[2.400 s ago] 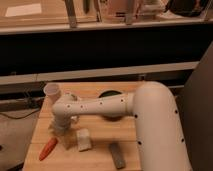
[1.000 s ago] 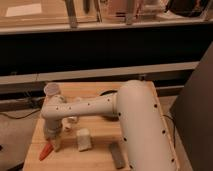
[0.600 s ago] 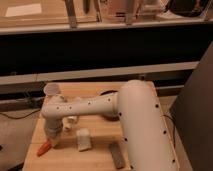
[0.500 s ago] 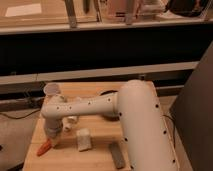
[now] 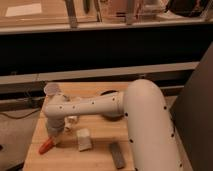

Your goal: Drag the pepper across the table

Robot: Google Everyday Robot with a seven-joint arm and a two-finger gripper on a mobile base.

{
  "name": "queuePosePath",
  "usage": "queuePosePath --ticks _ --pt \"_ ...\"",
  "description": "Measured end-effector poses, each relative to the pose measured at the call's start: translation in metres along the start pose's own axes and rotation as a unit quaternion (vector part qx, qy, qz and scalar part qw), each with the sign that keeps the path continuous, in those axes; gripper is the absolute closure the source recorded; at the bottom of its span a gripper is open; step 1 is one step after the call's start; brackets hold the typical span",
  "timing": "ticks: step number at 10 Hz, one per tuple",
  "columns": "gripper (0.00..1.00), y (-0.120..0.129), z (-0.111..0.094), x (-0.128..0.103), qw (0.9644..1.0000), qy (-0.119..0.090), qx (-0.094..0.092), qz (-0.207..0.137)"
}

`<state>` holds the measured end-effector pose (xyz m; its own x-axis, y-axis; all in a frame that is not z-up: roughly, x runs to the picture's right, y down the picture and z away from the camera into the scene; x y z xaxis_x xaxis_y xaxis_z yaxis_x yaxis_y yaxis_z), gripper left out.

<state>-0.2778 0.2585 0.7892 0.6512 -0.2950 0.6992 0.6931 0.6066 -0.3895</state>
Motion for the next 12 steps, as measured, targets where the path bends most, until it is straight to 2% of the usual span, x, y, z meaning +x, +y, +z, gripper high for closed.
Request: queuePosePath --ticks 7,12 --pt "1.00 -0.0009 -0.0011 -0.0018 0.9992 0.032 0.008 -0.022" --pt "1.00 -0.0023 -0.0045 -0.0046 0.9963 0.074 0.016 -0.040"
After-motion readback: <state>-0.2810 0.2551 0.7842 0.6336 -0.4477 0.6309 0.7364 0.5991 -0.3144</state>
